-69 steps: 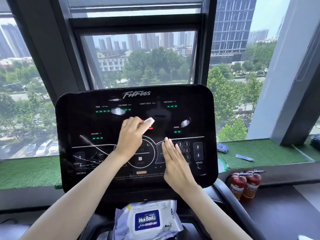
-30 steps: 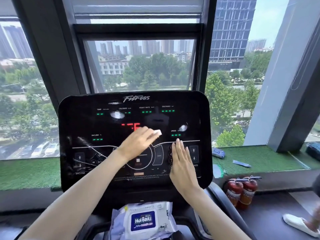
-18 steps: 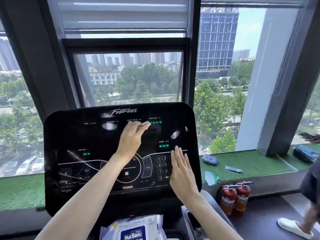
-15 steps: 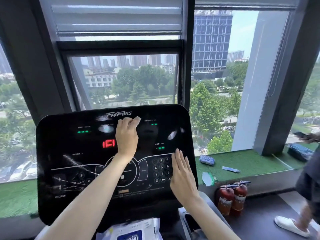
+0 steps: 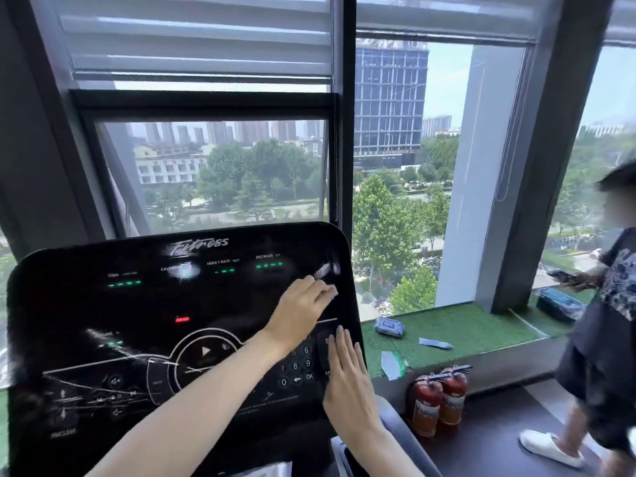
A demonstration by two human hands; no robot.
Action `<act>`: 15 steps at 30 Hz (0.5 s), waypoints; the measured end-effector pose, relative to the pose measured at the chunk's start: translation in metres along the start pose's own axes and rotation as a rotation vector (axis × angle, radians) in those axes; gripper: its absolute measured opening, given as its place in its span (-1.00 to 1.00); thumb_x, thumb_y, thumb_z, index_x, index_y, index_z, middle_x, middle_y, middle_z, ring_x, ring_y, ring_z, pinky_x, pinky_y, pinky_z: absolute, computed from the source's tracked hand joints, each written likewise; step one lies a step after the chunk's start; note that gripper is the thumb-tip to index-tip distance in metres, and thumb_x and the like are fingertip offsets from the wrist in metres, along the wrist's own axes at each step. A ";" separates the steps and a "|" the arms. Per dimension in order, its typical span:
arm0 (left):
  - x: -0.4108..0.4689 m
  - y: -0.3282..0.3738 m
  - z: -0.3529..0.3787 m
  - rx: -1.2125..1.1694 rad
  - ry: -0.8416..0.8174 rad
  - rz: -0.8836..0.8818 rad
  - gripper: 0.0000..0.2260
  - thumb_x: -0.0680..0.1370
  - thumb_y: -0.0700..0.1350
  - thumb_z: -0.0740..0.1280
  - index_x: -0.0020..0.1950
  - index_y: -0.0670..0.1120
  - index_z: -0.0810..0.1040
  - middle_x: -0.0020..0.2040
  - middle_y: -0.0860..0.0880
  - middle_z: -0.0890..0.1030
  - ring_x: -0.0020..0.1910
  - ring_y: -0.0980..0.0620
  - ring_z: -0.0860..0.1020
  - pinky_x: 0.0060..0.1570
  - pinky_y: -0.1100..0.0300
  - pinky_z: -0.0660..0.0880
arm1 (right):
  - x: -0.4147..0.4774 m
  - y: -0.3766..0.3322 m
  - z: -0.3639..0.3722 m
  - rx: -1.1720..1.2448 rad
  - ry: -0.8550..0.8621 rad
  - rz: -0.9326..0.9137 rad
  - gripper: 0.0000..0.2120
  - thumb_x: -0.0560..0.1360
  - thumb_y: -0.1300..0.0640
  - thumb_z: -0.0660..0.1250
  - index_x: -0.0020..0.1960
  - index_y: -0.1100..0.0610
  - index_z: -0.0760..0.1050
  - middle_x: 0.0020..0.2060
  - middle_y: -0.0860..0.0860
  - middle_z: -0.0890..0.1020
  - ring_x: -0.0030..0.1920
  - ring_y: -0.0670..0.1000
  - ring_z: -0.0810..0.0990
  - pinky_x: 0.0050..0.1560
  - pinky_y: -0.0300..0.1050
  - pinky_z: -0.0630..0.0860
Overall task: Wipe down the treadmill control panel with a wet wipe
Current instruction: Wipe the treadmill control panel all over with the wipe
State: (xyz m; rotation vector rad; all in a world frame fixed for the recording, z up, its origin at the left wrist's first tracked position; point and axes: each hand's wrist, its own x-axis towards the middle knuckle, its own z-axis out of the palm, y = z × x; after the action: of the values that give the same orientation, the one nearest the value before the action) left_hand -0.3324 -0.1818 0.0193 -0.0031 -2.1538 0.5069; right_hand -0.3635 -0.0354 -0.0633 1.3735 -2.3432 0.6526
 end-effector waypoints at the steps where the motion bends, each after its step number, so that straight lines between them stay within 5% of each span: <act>1: -0.011 0.007 0.002 0.012 -0.049 0.093 -0.84 0.54 -0.25 0.26 0.04 -0.16 0.62 -0.12 -0.02 0.58 -0.20 0.02 0.49 -0.16 0.16 0.48 | 0.000 0.000 0.001 -0.014 0.011 0.002 -0.28 0.14 0.37 0.34 0.32 0.34 0.39 0.34 0.25 0.39 0.38 0.17 0.31 0.36 -0.03 0.05; 5: -0.021 -0.002 -0.009 0.098 -0.231 0.510 -0.84 0.55 -0.28 0.27 0.09 -0.16 0.57 -0.10 0.00 0.52 -0.16 0.03 0.45 -0.13 0.18 0.47 | -0.006 0.001 0.002 -0.040 0.026 -0.004 -0.40 0.27 0.34 0.11 0.32 0.34 0.38 0.34 0.23 0.40 0.36 0.17 0.36 0.36 -0.01 0.05; 8: 0.011 -0.032 -0.016 0.111 -0.160 0.315 -0.83 0.51 -0.29 0.33 0.08 -0.15 0.58 -0.16 -0.04 0.52 -0.18 -0.01 0.45 -0.16 0.14 0.49 | -0.005 0.001 -0.004 -0.035 -0.001 0.025 -0.31 0.14 0.37 0.36 0.29 0.34 0.42 0.31 0.25 0.44 0.34 0.17 0.39 0.36 -0.02 0.02; 12: 0.013 -0.025 -0.009 -0.004 -0.070 -0.055 -0.76 0.46 -0.37 0.36 0.10 -0.19 0.59 -0.16 -0.08 0.53 -0.19 -0.06 0.45 -0.17 0.07 0.50 | -0.004 0.001 -0.007 -0.043 0.015 0.051 -0.26 0.05 0.37 0.42 0.25 0.34 0.46 0.27 0.24 0.48 0.31 0.15 0.43 0.37 -0.03 0.22; 15: -0.016 0.001 -0.007 0.029 -0.240 0.287 -0.69 0.45 -0.34 0.36 0.19 -0.20 0.54 -0.02 -0.05 0.57 -0.14 -0.01 0.46 -0.10 0.14 0.51 | -0.010 0.002 -0.007 -0.026 0.002 0.066 -0.28 0.09 0.38 0.38 0.27 0.35 0.45 0.28 0.24 0.46 0.33 0.14 0.40 0.35 -0.01 0.31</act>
State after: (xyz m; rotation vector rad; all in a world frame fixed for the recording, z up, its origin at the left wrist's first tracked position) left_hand -0.3172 -0.1816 0.0097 -0.2503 -2.3945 0.7352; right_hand -0.3603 -0.0240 -0.0633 1.2886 -2.3964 0.6399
